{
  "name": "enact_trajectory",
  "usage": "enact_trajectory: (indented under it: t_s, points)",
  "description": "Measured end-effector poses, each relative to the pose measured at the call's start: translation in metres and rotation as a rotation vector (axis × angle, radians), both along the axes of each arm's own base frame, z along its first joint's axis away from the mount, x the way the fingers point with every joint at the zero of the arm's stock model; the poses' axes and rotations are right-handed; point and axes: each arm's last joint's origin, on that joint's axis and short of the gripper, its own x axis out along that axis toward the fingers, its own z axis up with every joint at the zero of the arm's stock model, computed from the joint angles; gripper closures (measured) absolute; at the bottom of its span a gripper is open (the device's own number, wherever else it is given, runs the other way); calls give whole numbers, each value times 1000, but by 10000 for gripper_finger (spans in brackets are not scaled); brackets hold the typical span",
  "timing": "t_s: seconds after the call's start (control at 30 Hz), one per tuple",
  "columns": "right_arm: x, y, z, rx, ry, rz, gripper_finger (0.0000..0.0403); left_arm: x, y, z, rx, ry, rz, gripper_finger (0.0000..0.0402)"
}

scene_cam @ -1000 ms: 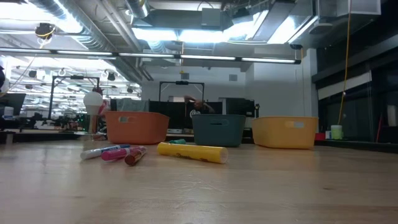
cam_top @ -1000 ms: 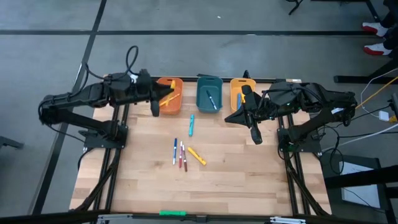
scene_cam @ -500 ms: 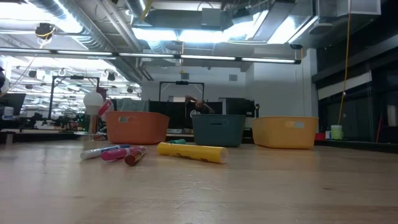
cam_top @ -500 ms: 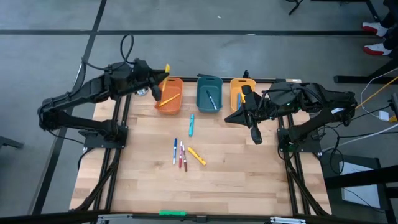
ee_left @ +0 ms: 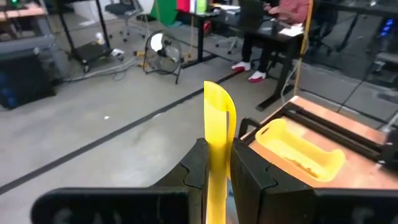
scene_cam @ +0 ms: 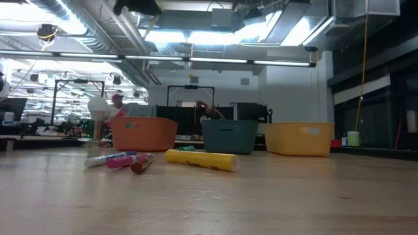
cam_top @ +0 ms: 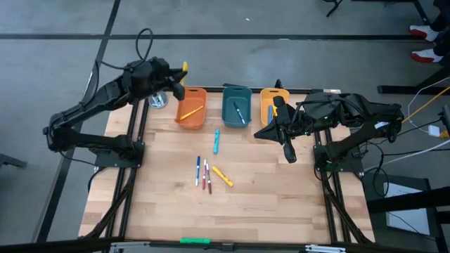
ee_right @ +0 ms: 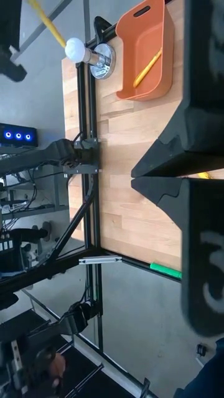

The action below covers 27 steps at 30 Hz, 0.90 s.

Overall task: Pick & Place Markers
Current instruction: Put the yellow pen into the orange bin

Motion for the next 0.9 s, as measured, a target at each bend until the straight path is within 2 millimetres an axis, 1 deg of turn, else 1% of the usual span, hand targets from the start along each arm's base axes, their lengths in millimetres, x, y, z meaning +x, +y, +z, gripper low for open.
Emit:
enact_trajectory:
  t_s: [0.23, 0.33, 0.5, 0.9]
  points:
    - [0, 0, 0, 0, 0, 0, 402, 13, 23, -17, -64, 70, 17, 365]
    - [0, 0, 0, 0, -1, 0, 402, 17, 34, -28, -116, 124, 28, 365]
    - [0, 0, 0, 0, 0, 1, 402, 21, 51, -50, -250, 196, 54, 365]
    - [0, 0, 0, 0, 0, 0, 402, 32, 86, -81, -392, 241, 59, 365]
